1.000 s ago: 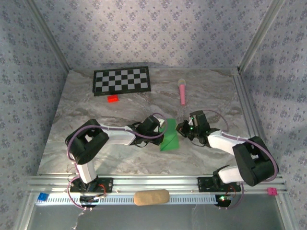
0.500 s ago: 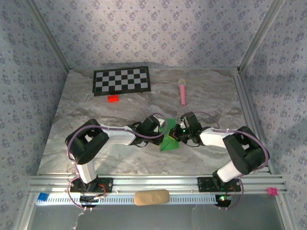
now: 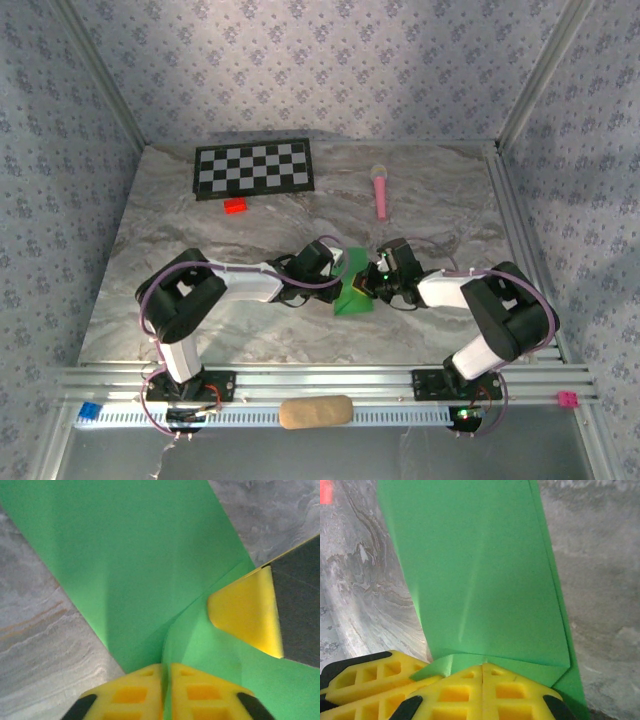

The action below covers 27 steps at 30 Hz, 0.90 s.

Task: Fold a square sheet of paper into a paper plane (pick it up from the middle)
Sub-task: Fold the triangle a second time at the center of the table.

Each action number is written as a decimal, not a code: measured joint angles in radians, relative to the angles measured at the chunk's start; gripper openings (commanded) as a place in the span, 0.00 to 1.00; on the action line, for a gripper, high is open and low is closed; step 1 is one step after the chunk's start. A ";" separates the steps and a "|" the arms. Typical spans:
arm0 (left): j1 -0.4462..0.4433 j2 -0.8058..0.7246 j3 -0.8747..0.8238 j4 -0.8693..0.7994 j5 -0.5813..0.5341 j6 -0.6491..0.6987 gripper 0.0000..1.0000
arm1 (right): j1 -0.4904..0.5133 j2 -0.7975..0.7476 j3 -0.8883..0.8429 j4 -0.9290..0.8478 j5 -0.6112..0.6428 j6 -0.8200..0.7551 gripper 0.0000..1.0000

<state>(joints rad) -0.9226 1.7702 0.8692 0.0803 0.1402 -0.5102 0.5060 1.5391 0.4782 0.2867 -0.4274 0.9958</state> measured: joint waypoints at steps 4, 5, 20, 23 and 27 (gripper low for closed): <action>0.002 -0.042 0.020 -0.081 -0.028 -0.037 0.43 | -0.002 0.000 -0.004 0.006 -0.002 -0.002 0.00; 0.005 -0.061 0.021 -0.100 -0.038 -0.046 0.43 | -0.004 -0.001 -0.005 0.006 -0.003 -0.002 0.00; 0.008 -0.155 0.104 -0.164 0.202 -0.179 0.07 | -0.019 -0.014 -0.008 -0.009 0.002 -0.010 0.00; 0.008 -0.099 0.126 -0.146 0.268 -0.201 0.05 | -0.019 -0.014 -0.008 -0.010 0.002 -0.010 0.00; 0.006 -0.022 0.146 -0.144 0.321 -0.225 0.03 | -0.019 -0.014 -0.009 -0.010 0.003 -0.010 0.00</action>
<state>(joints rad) -0.9165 1.7485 1.0149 -0.0635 0.4610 -0.7349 0.4866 1.5249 0.4694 0.2768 -0.4248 0.9859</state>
